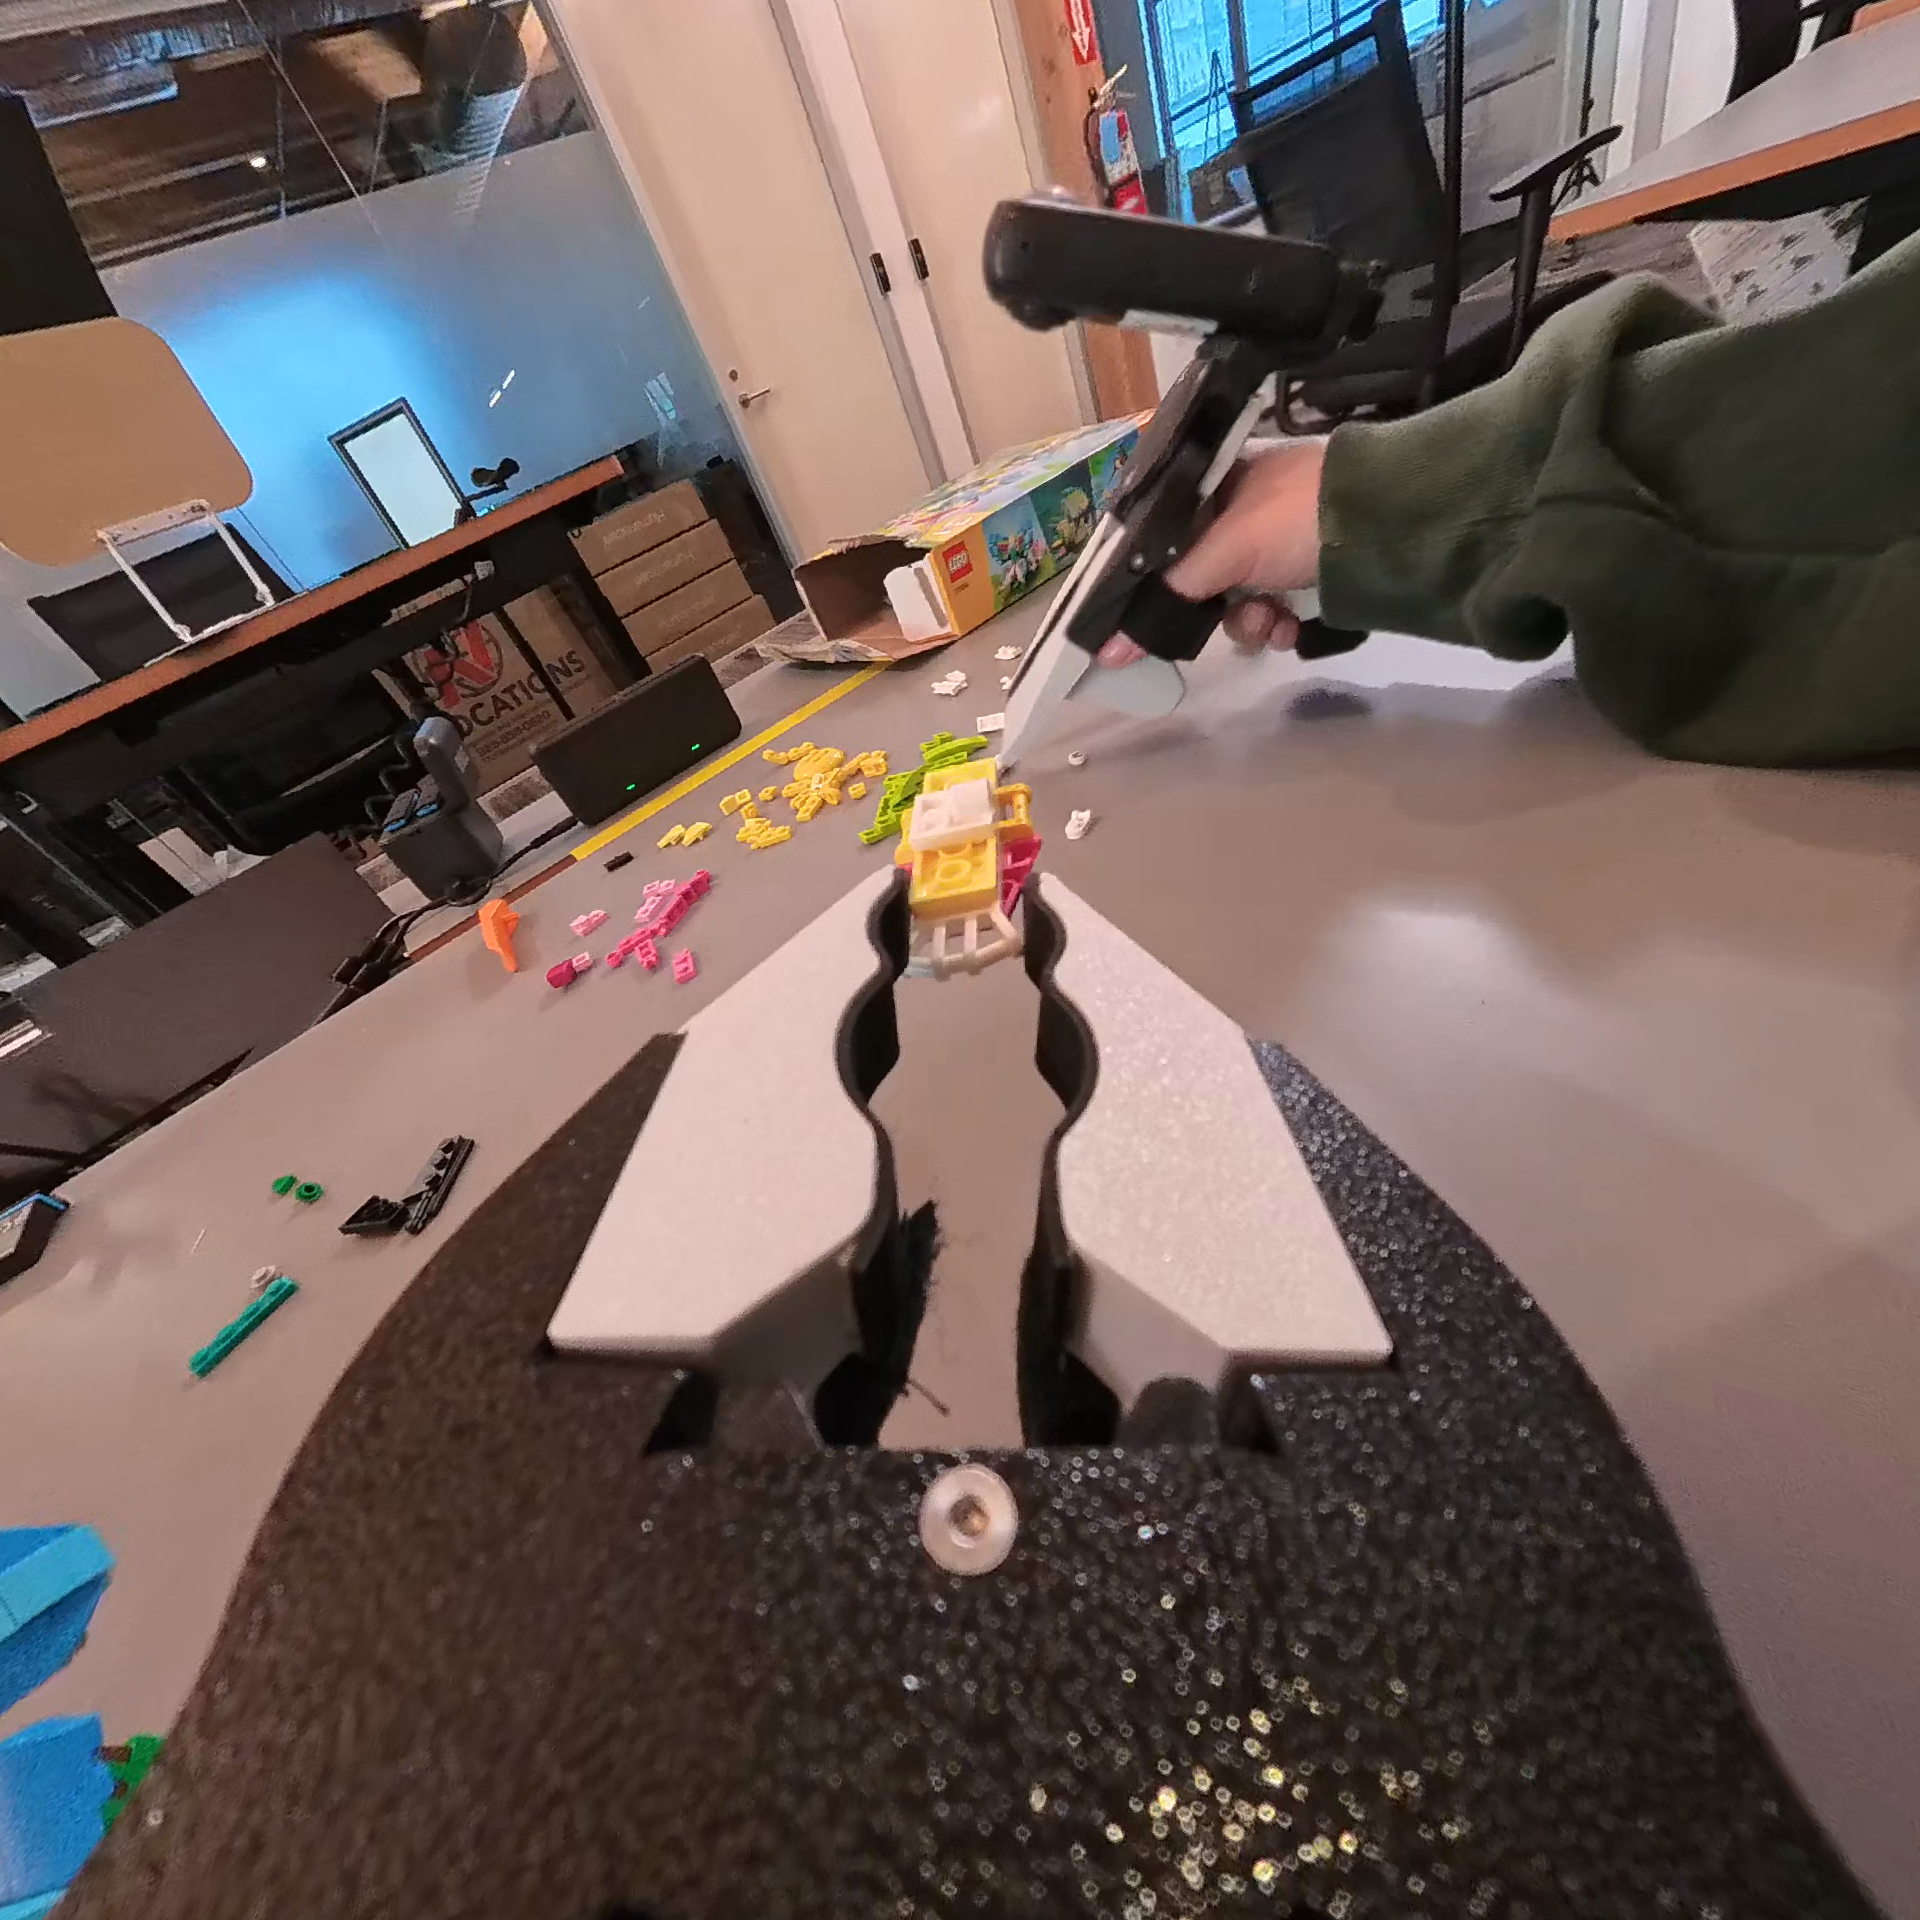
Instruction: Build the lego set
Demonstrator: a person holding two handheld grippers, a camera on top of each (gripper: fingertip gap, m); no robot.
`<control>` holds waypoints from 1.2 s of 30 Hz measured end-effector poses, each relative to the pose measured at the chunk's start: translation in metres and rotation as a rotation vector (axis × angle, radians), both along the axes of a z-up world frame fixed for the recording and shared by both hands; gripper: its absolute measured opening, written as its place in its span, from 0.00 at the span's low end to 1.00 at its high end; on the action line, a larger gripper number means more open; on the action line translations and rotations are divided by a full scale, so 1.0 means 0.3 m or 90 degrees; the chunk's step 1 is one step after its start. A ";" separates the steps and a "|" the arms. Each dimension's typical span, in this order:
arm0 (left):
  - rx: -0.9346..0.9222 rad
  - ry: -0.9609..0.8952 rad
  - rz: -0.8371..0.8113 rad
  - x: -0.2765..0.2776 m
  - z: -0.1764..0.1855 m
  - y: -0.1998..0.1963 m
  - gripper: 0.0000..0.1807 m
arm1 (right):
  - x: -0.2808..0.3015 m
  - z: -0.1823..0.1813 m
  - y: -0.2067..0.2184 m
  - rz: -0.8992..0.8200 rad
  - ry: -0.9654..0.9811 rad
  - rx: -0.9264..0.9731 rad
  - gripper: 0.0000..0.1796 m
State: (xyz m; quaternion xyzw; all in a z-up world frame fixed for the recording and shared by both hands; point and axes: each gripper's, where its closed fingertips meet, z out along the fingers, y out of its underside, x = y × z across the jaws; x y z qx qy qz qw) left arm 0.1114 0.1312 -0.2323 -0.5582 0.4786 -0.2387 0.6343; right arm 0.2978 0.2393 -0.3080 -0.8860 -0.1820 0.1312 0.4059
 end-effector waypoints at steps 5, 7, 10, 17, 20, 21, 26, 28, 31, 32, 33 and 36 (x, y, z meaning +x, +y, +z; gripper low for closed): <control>0.003 -0.001 0.001 0.001 0.002 0.000 0.11 | -0.014 -0.016 0.025 -0.026 -0.031 -0.001 0.13; 0.003 -0.002 0.000 0.001 0.002 0.000 0.11 | -0.006 -0.022 0.031 -0.035 -0.050 -0.002 0.11; 0.005 -0.001 0.000 0.001 0.002 -0.001 0.11 | 0.003 -0.026 0.030 -0.037 -0.070 0.002 0.10; 0.008 -0.005 0.003 0.000 0.006 0.001 0.11 | -0.062 0.006 -0.008 0.071 -0.098 0.044 0.02; 0.008 -0.007 0.005 -0.002 0.008 0.002 0.11 | -0.116 0.029 -0.042 0.145 -0.102 0.066 0.02; 0.008 -0.008 0.006 -0.002 0.008 0.003 0.11 | -0.139 0.036 -0.058 0.178 -0.095 0.076 0.02; 0.008 -0.010 0.006 -0.003 0.010 0.003 0.11 | -0.256 0.063 -0.178 0.356 -0.045 0.108 0.02; 0.007 -0.010 0.006 -0.002 0.009 0.003 0.11 | -0.283 0.061 -0.228 0.414 -0.036 0.100 0.02; 0.007 -0.010 0.005 -0.002 0.010 0.003 0.11 | -0.301 0.058 -0.270 0.453 -0.022 0.088 0.02; 0.007 -0.011 0.006 -0.002 0.010 0.004 0.11 | -0.304 0.053 -0.281 0.461 -0.022 0.081 0.02; 0.007 -0.011 0.006 -0.002 0.010 0.004 0.11 | -0.307 0.045 -0.291 0.469 -0.024 0.072 0.02; 0.008 -0.010 0.006 -0.001 0.010 0.004 0.11 | -0.317 0.006 -0.313 0.486 -0.052 0.046 0.02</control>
